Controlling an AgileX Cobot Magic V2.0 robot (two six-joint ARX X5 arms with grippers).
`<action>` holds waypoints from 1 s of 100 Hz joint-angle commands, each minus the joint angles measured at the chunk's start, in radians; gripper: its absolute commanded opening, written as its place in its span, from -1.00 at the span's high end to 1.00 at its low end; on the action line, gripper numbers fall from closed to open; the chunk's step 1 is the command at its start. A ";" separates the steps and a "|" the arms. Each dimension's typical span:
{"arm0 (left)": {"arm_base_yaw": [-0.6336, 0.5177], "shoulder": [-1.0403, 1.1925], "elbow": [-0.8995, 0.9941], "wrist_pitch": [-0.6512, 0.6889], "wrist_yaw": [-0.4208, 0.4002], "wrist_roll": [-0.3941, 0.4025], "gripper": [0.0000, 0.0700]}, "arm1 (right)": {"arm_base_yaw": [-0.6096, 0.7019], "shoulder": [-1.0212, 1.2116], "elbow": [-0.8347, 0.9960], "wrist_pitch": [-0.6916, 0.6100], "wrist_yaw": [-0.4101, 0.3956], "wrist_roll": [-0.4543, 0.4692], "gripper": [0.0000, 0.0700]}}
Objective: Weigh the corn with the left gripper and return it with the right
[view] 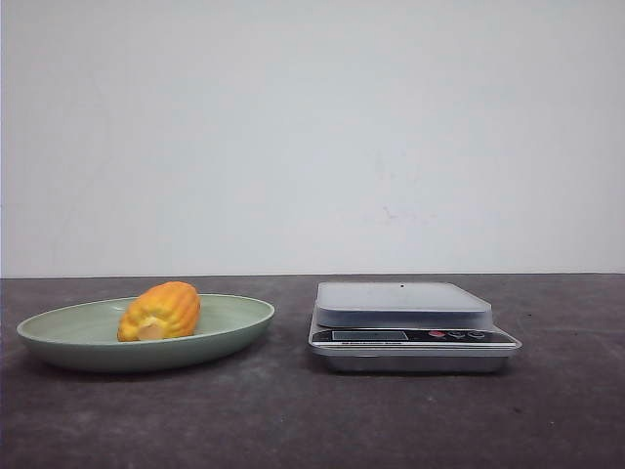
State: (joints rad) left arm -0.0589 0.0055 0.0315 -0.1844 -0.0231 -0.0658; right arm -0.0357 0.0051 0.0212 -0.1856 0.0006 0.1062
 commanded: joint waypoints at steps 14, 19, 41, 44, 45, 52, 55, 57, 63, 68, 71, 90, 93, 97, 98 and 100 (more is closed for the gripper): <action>0.001 -0.002 -0.017 -0.003 0.001 0.012 0.95 | 0.007 -0.001 -0.010 0.025 -0.002 -0.017 0.97; 0.001 -0.002 -0.017 -0.003 0.001 0.013 0.95 | 0.007 -0.001 -0.010 0.030 -0.001 -0.017 0.97; 0.001 -0.002 -0.017 -0.003 0.001 0.013 0.95 | 0.007 -0.001 -0.010 0.029 -0.001 -0.017 0.97; 0.001 -0.002 -0.017 -0.003 0.001 0.013 0.95 | 0.007 -0.001 -0.010 0.029 -0.001 -0.017 0.97; 0.001 -0.002 -0.017 -0.003 0.001 0.013 0.95 | 0.007 -0.001 -0.010 0.029 -0.001 -0.017 0.97; 0.001 -0.002 -0.017 -0.003 0.001 0.013 0.95 | 0.007 -0.001 -0.010 0.029 -0.001 -0.017 0.97; 0.001 -0.002 -0.017 -0.003 0.001 0.013 0.95 | 0.007 -0.001 -0.010 0.029 -0.001 -0.017 0.97; 0.001 -0.002 -0.017 -0.003 0.001 0.012 0.95 | 0.007 -0.001 -0.010 0.029 -0.001 -0.017 0.97; 0.001 -0.002 -0.017 -0.003 0.001 0.013 0.95 | 0.007 -0.001 -0.010 0.029 -0.001 -0.017 0.97; 0.001 -0.002 -0.017 -0.003 0.001 0.013 0.95 | 0.007 -0.001 -0.010 0.029 -0.001 -0.017 0.97; 0.001 -0.002 -0.017 -0.003 0.001 0.013 0.95 | 0.007 -0.001 -0.010 0.029 -0.001 -0.017 0.97; 0.001 -0.002 -0.017 -0.003 0.001 0.013 0.95 | 0.007 -0.001 -0.010 0.029 -0.001 -0.017 0.97; 0.001 -0.002 -0.017 -0.003 0.001 0.013 0.95 | 0.007 -0.001 -0.010 0.029 -0.001 -0.017 0.97; 0.001 -0.002 -0.017 -0.003 0.001 0.013 0.95 | 0.007 -0.001 -0.010 0.029 -0.001 -0.017 0.97; 0.001 -0.002 -0.017 -0.003 0.001 0.013 0.95 | 0.007 -0.001 -0.010 0.029 -0.001 -0.017 0.97; 0.001 -0.002 -0.017 -0.003 0.001 0.013 0.95 | 0.007 -0.001 -0.010 0.029 -0.001 -0.017 0.97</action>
State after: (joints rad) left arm -0.0589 0.0055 0.0315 -0.1844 -0.0231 -0.0658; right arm -0.0288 0.0051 0.0158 -0.1696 -0.0010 0.1005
